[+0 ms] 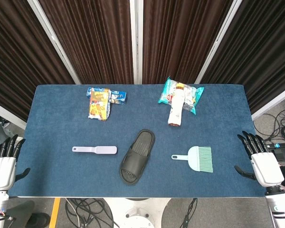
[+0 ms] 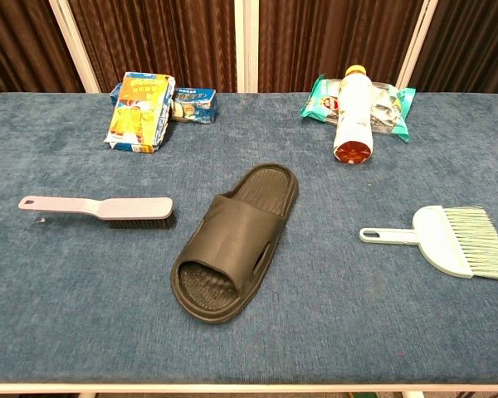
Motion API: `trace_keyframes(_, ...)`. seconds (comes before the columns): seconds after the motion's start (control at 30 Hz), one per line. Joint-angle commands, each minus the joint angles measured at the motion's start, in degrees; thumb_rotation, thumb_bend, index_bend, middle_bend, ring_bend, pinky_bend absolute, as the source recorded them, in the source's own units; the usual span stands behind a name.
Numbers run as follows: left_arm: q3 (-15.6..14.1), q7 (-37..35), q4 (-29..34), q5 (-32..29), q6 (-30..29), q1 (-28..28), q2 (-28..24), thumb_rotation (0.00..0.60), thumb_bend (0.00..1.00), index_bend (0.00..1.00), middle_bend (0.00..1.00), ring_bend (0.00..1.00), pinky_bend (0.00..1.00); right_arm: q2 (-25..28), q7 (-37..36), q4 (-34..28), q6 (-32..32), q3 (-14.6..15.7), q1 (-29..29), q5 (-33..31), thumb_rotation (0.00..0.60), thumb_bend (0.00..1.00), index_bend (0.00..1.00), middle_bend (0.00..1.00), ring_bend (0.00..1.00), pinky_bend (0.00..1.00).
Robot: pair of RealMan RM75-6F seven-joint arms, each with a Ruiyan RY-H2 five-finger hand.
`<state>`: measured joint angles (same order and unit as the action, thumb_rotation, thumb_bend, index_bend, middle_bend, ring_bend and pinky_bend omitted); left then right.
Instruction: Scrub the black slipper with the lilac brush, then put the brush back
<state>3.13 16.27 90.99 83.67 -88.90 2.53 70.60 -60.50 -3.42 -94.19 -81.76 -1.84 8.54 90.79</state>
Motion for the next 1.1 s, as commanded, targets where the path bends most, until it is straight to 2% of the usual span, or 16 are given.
trace_keyframes(0.03, 0.0, -0.1, 0.2, -0.3, 0.5, 0.1, 0.0, 0.6, 0.09, 0.19, 0.16, 0.08, 0.17, 0.0, 0.0, 0.1, 0.0, 0.0, 0.0, 0.0, 0.6, 0.1, 0.0, 0.0, 0.0, 0.0)
trace_keyframes(0.27, 0.5, -1.2, 1.5, -0.1, 1.6, 1.2, -0.3, 0.6, 0.09, 0.19, 0.16, 0.08, 0.17, 0.0, -0.1, 0.3, -0.4, 0.0, 0.0, 0.2, 0.6, 0.1, 0.0, 0.0, 0.0, 0.0)
trace_keyframes(0.4, 1.5, -5.3, 3.3, 1.7, 4.3, 3.9, -1.5, 0.6, 0.09, 0.19, 0.16, 0.08, 0.17, 0.5, 0.0, 0.1, -1.2, -0.7, -0.1, 0.1, 0.6, 0.1, 0.0, 0.0, 0.0, 0.0)
trace_keyframes(0.53, 2.5, -11.0, 4.7, 4.1, 10.9, 9.4, -3.0, 0.6, 0.09, 0.2, 0.16, 0.08, 0.17, 1.6, 0.8, -0.3, -1.7, -1.7, 0.3, -0.4, 0.6, 0.09, 0.0, 0.0, 0.0, 0.0)
trace_keyframes(0.67, 3.8, -13.0, 4.6, 3.3, 20.1, 15.9, -2.5, 0.6, 0.09, 0.21, 0.17, 0.08, 0.17, 2.6, 2.0, -1.2, -1.5, -2.5, 0.8, -0.8, 0.6, 0.1, 0.0, 0.0, 0.0, 0.0)
trace_keyframes(0.77, 4.7, -11.9, 3.7, 0.0, 28.5, 20.9, -0.9, 0.6, 0.09, 0.23, 0.22, 0.12, 0.18, 3.3, 2.8, -1.9, -1.3, -2.9, 1.1, -1.2, 0.6, 0.1, 0.0, 0.0, 0.0, 0.0)
trace_keyframes(0.9, 5.1, -7.5, 2.4, -8.9, 41.0, 27.2, 0.9, 0.6, 0.09, 0.25, 0.26, 0.16, 0.19, 4.1, 3.4, -2.5, -1.1, -3.1, 1.3, -1.4, 0.6, 0.1, 0.0, 0.0, 0.0, 0.0)
trace_keyframes(1.0, 5.0, -4.7, 1.2, -15.3, 45.8, 30.0, 3.0, 0.6, 0.09, 0.26, 0.27, 0.17, 0.21, 4.4, 3.6, -2.7, -0.6, -3.0, 1.4, -1.7, 0.6, 0.1, 0.0, 0.0, 0.0, 0.0)
trace_keyframes(1.1, 4.5, -2.0, -0.5, -19.6, 47.2, 31.6, 5.3, 0.6, 0.09, 0.28, 0.29, 0.19, 0.23, 4.5, 3.8, -2.8, -0.2, -3.0, 1.5, -2.0, 0.6, 0.1, 0.0, 0.0, 0.0, 0.0)
